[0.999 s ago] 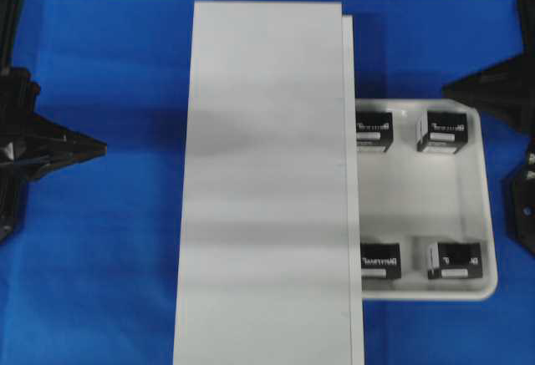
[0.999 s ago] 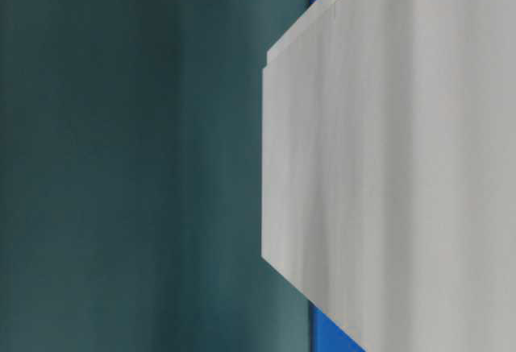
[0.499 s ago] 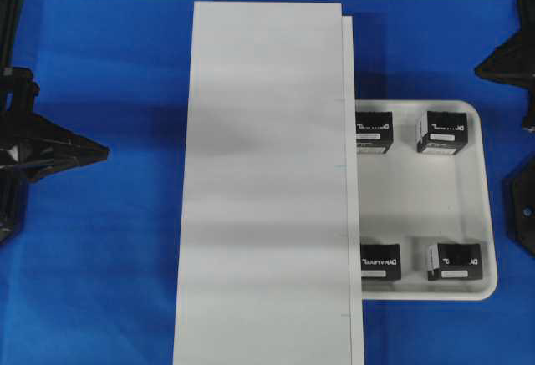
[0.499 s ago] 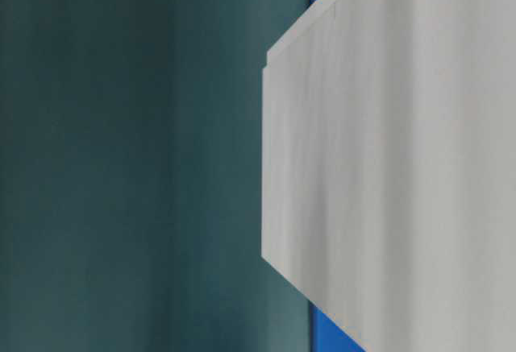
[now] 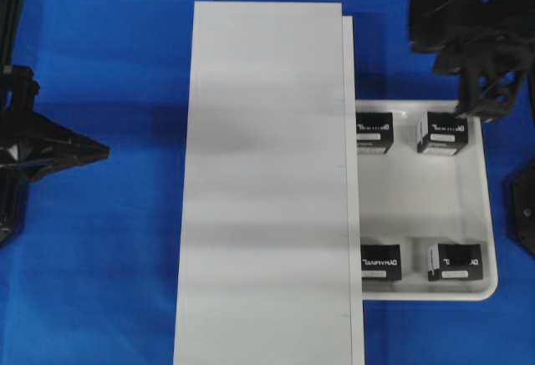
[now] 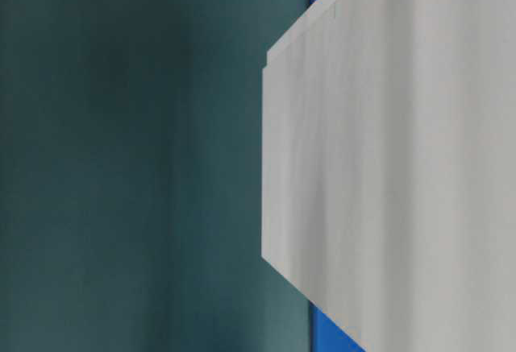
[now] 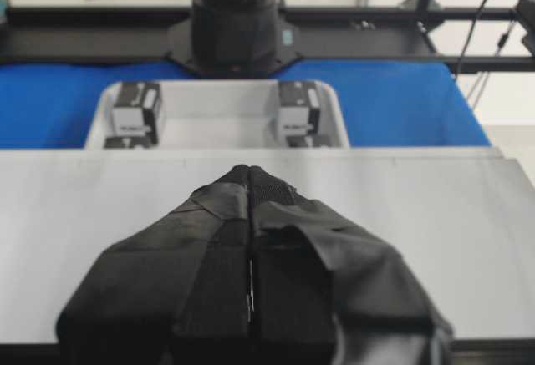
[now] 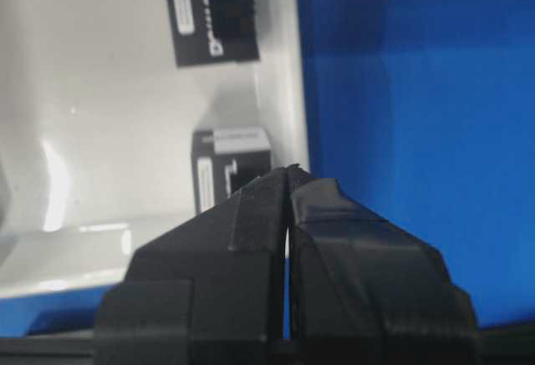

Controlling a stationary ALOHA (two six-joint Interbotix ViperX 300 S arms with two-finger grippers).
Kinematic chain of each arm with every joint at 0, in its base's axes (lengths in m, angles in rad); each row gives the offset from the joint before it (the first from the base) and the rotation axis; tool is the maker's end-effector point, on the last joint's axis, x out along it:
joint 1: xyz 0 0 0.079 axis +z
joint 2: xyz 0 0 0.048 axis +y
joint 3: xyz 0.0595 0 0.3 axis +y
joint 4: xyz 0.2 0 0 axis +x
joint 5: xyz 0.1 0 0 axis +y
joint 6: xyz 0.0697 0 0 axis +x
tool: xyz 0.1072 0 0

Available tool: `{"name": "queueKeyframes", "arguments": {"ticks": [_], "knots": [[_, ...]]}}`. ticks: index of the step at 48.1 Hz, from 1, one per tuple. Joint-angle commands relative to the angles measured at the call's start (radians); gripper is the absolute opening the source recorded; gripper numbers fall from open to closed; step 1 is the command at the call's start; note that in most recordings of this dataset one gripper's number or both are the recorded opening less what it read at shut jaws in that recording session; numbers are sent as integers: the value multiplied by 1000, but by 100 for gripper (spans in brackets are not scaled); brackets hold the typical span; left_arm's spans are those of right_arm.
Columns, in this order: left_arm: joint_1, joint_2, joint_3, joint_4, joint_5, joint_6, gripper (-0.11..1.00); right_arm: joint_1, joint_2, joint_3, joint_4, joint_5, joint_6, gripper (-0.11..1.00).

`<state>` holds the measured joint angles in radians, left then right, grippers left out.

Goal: Place the box from the white plastic tray onto the white base.
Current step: 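Move the right gripper from rest toward the tray's upper-left box, then lower the open right gripper around the upper-left black-white box and close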

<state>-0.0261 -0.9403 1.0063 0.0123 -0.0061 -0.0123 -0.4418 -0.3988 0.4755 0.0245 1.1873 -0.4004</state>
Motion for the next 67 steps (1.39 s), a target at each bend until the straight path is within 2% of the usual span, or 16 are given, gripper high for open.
{"name": "queueKeyframes", "arguments": {"ticks": [1, 8, 11, 16, 25, 29, 54, 67], "knots": [[-2, 9, -26, 3, -3, -2, -7, 0, 43, 8, 17, -44, -2, -1], [-2, 15, -26, 3, -3, -2, -7, 0, 94, 37, 63, -101, -3, 3], [-2, 21, -26, 3, -3, -2, -7, 0, 110, 49, 80, -110, -6, 9], [0, 37, -26, 2, -3, -3, -7, 0, 135, 64, 84, -118, -8, 30], [-2, 72, -29, 3, -9, -3, -7, 12, 153, 106, 87, -192, -26, 85], [0, 78, -31, 3, -9, -3, -7, 14, 156, 115, 101, -216, -35, 98], [-11, 81, -34, 3, -11, -38, -7, 25, 267, 129, 133, -288, -52, 100], [-11, 81, -34, 2, -12, -37, -7, 26, 336, 141, 135, -400, -72, 100]]}}
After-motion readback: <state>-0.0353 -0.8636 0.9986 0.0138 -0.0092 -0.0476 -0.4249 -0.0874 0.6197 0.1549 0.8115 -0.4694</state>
